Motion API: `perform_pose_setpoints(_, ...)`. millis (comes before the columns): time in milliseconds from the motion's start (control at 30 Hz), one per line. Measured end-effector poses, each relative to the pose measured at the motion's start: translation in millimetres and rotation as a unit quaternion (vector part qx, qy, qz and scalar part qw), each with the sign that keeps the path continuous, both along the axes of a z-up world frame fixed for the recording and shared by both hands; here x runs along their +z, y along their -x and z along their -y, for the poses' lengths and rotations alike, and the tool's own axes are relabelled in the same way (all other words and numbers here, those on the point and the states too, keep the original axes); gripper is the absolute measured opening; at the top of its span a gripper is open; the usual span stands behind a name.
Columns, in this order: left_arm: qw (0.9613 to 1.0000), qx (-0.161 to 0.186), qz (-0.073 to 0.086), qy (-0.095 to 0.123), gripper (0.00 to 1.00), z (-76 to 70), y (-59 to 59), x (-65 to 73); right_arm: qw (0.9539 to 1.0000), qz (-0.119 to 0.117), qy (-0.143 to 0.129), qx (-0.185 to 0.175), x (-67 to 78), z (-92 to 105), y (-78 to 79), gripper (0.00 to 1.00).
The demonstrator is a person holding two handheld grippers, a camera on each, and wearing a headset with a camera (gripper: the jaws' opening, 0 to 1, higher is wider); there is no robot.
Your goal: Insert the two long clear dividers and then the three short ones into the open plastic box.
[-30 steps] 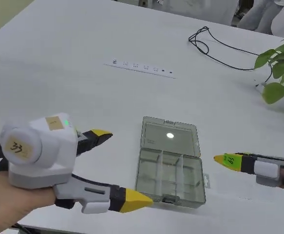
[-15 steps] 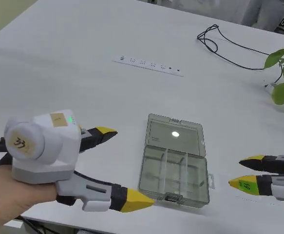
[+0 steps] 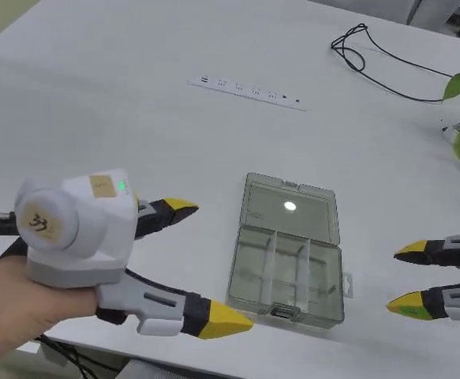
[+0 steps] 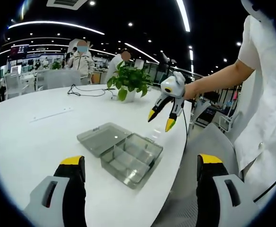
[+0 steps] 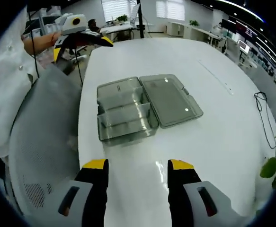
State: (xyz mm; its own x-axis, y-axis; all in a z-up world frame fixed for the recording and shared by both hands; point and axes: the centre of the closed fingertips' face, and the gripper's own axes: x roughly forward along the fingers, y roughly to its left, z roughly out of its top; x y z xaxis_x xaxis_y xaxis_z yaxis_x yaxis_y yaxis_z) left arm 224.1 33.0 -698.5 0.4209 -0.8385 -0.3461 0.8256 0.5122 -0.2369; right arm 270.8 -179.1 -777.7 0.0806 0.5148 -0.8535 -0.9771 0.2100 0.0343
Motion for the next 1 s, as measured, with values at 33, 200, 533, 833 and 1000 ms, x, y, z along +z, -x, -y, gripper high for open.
perform_pose_setpoints(33,1.0000,-0.001,-0.001,-0.001,1.00,-0.1,0.1,-1.5,0.9998,0.002,0.016,0.014,-6.2,3.0,-0.3,0.50)
perform_pose_setpoints(200,0.9999,-0.006,-0.003,-0.008,1.00,0.0,0.8,-9.4,0.9963,0.004,0.062,0.059,-30.5,11.2,-0.8,0.49)
perform_pose_setpoints(533,0.9999,-0.006,-0.009,-0.003,1.00,0.2,-3.0,-11.4,0.9901,0.004,0.102,0.096,-55.3,18.0,-13.2,0.45)
perform_pose_setpoints(833,1.0000,-0.004,-0.008,0.002,1.00,0.7,-7.7,-9.0,0.9852,0.002,0.122,0.120,-65.9,20.5,-10.6,0.43)
perform_pose_setpoints(1000,1.0000,-0.003,-0.009,0.003,1.00,0.4,-6.8,-8.4,0.9829,0.008,0.132,0.129,-68.7,22.1,-9.6,0.39)
